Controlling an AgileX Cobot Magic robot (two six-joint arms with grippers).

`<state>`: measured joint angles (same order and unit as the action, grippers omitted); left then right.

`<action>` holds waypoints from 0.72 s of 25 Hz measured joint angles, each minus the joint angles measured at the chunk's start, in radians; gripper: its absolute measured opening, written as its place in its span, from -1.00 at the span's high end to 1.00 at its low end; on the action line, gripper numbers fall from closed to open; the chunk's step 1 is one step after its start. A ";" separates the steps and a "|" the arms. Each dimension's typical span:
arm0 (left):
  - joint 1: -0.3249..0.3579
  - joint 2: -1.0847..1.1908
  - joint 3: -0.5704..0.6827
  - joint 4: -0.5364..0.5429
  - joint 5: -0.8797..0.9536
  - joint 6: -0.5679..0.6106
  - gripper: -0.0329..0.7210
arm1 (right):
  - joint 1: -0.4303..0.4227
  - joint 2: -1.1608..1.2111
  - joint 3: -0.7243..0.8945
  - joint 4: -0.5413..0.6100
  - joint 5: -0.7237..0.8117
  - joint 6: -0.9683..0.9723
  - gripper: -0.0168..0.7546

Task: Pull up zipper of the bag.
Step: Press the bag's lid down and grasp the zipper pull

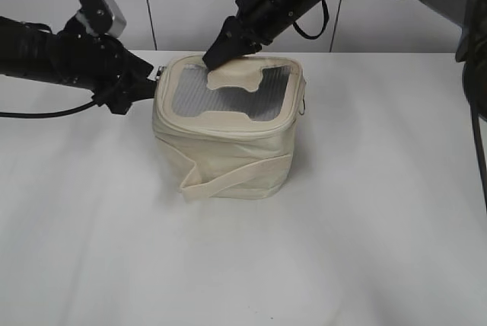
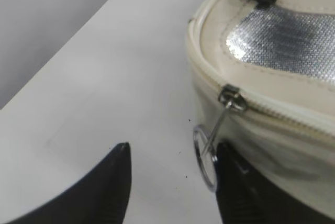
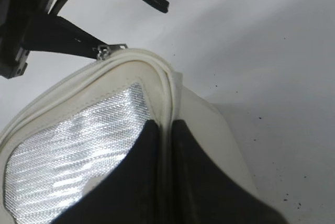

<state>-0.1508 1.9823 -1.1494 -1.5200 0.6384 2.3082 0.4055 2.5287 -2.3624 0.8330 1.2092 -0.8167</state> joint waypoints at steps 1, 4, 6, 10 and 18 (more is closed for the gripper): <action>-0.006 0.000 0.000 0.000 -0.012 0.000 -0.13 | 0.000 0.000 0.000 -0.001 0.000 0.000 0.83; -0.032 0.000 0.000 0.000 -0.071 0.000 -0.04 | 0.000 0.000 0.000 -0.002 0.000 0.000 0.83; -0.054 0.000 0.000 0.001 -0.113 0.000 0.07 | 0.000 0.000 0.000 -0.002 0.000 0.000 0.83; -0.079 0.005 0.000 -0.010 -0.149 0.000 0.41 | -0.001 0.000 0.000 -0.004 0.000 0.000 0.83; -0.097 0.012 0.000 -0.039 -0.177 -0.004 0.88 | -0.001 0.000 0.000 -0.003 0.001 0.002 0.83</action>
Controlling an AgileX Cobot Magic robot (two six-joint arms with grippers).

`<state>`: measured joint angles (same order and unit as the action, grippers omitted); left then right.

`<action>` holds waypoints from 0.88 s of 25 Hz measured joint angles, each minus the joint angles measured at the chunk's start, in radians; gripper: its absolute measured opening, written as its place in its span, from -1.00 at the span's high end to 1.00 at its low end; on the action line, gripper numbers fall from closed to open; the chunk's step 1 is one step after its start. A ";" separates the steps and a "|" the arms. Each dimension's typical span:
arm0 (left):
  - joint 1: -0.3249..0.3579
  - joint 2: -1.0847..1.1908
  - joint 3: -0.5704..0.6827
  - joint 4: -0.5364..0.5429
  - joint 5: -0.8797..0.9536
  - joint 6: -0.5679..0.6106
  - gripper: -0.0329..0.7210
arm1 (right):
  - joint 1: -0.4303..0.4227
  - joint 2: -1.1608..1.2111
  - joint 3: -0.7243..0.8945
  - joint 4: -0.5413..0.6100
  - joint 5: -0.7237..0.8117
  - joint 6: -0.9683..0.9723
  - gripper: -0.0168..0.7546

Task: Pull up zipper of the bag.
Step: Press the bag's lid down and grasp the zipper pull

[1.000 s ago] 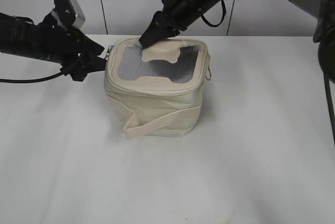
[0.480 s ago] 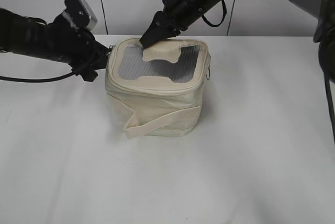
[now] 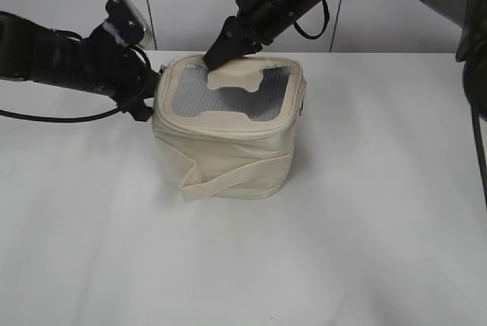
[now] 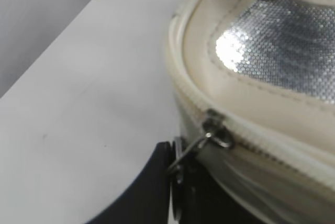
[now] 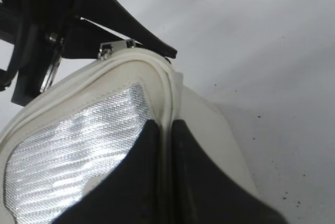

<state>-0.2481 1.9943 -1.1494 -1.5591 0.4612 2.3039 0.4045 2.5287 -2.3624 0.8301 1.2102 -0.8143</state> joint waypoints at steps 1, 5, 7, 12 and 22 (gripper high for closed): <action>-0.001 0.000 0.000 -0.001 -0.008 -0.013 0.89 | 0.000 0.000 0.000 0.000 0.000 0.001 0.83; 0.002 -0.007 0.000 0.075 -0.012 -0.139 0.89 | 0.000 0.000 0.000 0.000 0.000 0.029 0.83; 0.002 -0.024 0.012 0.124 -0.015 -0.196 0.89 | 0.000 0.000 0.000 0.000 0.000 0.037 0.83; 0.005 -0.104 0.108 0.158 -0.041 -0.231 0.89 | 0.000 0.000 0.000 0.000 0.000 0.062 0.83; 0.005 -0.258 0.255 0.116 -0.063 -0.240 0.89 | 0.001 0.000 0.000 0.002 0.000 0.089 0.83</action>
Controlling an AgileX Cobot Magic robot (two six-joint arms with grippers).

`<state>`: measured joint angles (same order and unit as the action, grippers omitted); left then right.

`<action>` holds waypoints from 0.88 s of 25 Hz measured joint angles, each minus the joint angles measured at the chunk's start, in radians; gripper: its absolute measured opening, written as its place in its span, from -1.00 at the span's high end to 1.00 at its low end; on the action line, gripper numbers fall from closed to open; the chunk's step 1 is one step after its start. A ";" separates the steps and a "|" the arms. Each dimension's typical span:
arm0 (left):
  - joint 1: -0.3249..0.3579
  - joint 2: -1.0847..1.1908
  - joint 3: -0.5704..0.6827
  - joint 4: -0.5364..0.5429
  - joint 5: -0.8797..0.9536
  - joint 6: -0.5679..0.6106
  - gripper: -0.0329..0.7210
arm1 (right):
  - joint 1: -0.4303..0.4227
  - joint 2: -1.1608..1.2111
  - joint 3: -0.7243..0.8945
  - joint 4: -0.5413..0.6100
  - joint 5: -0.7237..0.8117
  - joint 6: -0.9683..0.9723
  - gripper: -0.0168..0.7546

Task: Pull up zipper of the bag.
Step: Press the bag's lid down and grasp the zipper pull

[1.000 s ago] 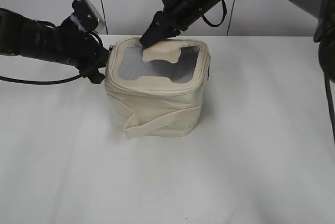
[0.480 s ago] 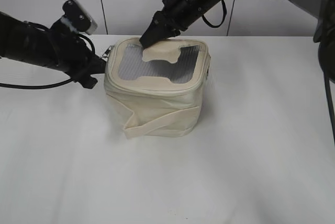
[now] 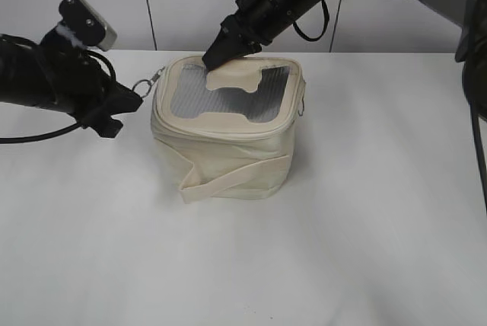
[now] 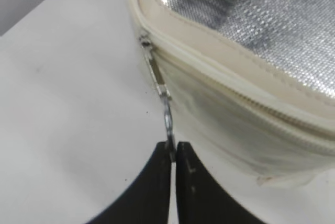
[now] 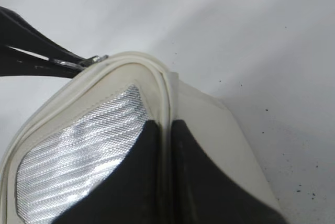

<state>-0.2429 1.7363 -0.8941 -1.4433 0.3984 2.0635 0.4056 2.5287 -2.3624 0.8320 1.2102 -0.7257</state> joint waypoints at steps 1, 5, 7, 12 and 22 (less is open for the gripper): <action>0.000 -0.011 0.007 -0.002 -0.001 -0.005 0.89 | 0.000 0.000 0.000 0.001 0.000 0.002 0.83; 0.000 -0.050 0.043 -0.012 -0.002 -0.014 0.89 | 0.000 0.000 0.000 0.010 0.001 0.005 0.83; 0.000 -0.060 0.062 -0.013 -0.002 -0.015 0.89 | 0.000 0.000 0.000 0.013 0.001 0.005 0.83; 0.000 -0.062 0.075 -0.027 -0.002 -0.015 0.90 | 0.000 0.000 0.000 0.019 0.001 0.005 0.83; 0.000 0.026 0.012 -0.105 -0.002 0.044 0.00 | 0.000 0.000 0.000 0.020 0.002 0.005 0.83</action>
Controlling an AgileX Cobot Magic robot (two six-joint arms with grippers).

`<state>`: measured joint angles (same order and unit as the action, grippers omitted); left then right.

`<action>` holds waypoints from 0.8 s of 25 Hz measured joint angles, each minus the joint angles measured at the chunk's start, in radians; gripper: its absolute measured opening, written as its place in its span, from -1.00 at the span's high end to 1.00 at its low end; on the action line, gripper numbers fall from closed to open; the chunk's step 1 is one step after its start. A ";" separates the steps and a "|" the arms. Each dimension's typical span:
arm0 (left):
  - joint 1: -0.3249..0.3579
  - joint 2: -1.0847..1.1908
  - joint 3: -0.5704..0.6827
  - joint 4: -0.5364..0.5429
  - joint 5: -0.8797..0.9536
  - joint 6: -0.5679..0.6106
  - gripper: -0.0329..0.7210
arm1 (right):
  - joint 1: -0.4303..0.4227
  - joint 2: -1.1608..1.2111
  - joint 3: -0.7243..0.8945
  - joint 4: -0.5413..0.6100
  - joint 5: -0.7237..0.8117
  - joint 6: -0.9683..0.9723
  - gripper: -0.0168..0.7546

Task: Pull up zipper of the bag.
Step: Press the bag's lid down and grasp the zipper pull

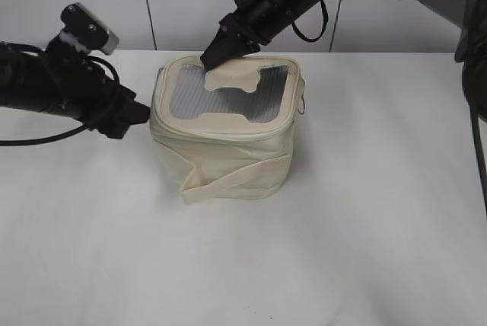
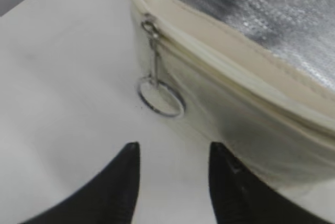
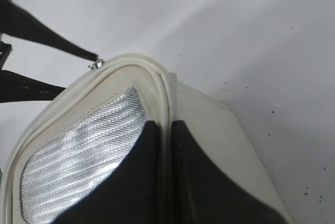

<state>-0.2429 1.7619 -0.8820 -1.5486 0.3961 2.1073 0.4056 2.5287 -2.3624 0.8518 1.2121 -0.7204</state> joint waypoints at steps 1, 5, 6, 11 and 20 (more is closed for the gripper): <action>0.000 0.016 -0.019 -0.012 0.001 0.002 -0.12 | 0.000 0.000 0.000 0.000 0.000 0.000 0.83; 0.002 0.080 -0.088 -0.018 0.031 0.009 -0.25 | 0.000 0.000 0.000 0.000 0.000 0.000 0.83; 0.004 0.091 -0.098 -0.018 0.034 0.008 -0.26 | 0.000 0.000 0.000 -0.001 0.000 0.001 0.83; 0.005 0.108 -0.107 -0.058 0.027 0.014 -0.27 | 0.000 0.000 0.000 -0.001 0.000 0.001 0.83; 0.005 0.109 -0.107 -0.160 0.014 0.119 -0.22 | -0.002 0.000 0.000 -0.002 0.000 0.001 0.83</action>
<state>-0.2383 1.8714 -0.9890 -1.7090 0.4104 2.2263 0.4036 2.5287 -2.3624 0.8495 1.2121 -0.7192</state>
